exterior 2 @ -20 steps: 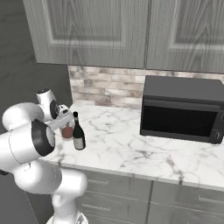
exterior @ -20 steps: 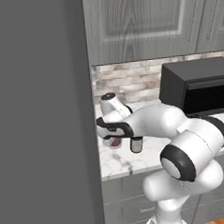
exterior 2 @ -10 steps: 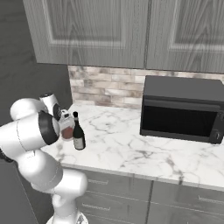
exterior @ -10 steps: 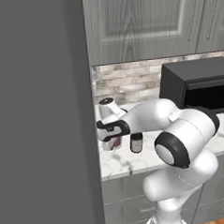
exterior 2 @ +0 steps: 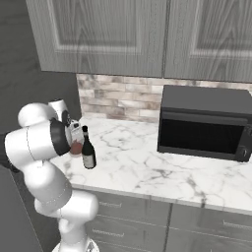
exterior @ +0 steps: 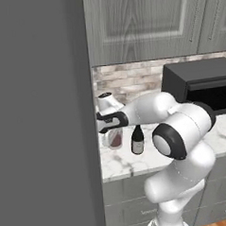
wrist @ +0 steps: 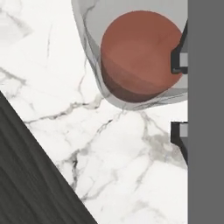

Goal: Place the microwavable item in the microwave. Then, close the microwave door and press the start button.

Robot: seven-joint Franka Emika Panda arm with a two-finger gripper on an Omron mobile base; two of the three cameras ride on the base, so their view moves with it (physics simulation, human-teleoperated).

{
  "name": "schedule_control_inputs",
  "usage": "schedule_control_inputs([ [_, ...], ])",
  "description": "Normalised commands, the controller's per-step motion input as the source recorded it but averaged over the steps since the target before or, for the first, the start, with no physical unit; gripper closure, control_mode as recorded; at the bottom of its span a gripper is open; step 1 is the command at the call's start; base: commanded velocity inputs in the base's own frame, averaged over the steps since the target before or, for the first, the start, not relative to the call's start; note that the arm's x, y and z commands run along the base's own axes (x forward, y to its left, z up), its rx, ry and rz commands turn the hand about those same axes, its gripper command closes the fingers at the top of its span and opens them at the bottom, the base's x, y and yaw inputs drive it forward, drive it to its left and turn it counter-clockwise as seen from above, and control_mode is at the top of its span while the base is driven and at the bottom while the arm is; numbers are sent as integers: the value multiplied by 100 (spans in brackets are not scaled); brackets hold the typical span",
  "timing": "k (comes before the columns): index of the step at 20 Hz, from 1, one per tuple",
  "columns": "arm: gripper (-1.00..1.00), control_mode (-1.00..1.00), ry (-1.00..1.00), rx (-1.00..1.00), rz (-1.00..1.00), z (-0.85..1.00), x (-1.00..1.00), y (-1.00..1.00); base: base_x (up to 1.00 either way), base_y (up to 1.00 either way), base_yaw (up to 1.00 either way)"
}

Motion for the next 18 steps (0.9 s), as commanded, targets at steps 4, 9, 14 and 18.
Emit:
schedule_control_inputs([
  [4,100,-100,-3,0,0,9,-26,0,0,0,0],
  [9,100,-100,-22,0,0,75,-57,0,0,0,0],
  [14,100,-100,-35,0,1,100,-47,0,0,0,0],
  [18,100,-100,-32,0,12,100,-42,0,0,0,0],
])
